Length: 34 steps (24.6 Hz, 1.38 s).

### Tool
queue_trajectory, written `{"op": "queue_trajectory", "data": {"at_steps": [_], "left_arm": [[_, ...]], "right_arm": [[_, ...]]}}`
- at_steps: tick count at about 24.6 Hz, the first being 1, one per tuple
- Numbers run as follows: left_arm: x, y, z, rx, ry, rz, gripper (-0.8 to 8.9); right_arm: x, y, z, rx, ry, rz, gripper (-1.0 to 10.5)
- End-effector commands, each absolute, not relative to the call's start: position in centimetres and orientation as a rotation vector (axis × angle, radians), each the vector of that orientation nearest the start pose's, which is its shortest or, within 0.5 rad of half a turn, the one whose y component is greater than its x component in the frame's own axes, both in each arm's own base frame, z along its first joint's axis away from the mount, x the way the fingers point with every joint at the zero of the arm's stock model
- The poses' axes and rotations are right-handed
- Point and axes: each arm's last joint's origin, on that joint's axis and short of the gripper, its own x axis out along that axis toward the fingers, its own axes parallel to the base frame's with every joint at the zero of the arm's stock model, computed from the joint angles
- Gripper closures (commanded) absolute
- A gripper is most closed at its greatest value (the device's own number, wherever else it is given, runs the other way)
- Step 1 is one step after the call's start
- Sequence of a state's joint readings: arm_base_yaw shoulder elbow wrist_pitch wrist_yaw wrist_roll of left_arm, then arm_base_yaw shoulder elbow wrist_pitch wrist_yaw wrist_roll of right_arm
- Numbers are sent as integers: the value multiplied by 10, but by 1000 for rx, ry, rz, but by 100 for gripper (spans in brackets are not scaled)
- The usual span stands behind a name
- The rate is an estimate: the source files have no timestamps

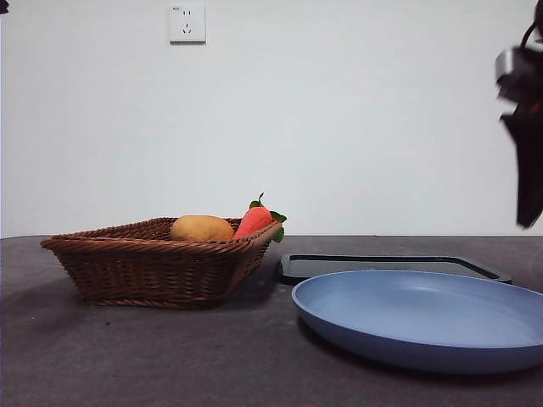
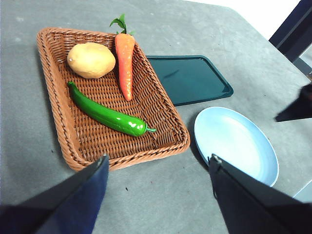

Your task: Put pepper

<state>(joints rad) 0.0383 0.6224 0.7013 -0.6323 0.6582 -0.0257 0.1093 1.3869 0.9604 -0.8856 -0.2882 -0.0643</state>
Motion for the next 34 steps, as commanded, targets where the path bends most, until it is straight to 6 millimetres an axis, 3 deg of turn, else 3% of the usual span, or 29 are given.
{"op": "queue_trajectory", "data": {"at_steps": [1,11,17,21,24,28,34], "left_arm": [[123,-13,293,-212,520,-600,454],[123,-13,293,-212,520,-600,454],[123,-13,293,-212,521,-599,454],[123,-13,292,-214,527,-598,454],[123,-13,292,-217,534,-595,454],[122,-14,293,-243,544,-591,454],[133,-21,309,-253,557,-542,454]], "right_arm": [[255,38,215,53,1304,390,649],[277,41,178,53,1375,396,662],[280,48,164,29,1421,423,761],[281,50,162,26,1419,427,942],[281,49,163,39,1421,413,941],[275,48,187,50,1333,405,941],[232,39,265,68,1061,385,941]]}}
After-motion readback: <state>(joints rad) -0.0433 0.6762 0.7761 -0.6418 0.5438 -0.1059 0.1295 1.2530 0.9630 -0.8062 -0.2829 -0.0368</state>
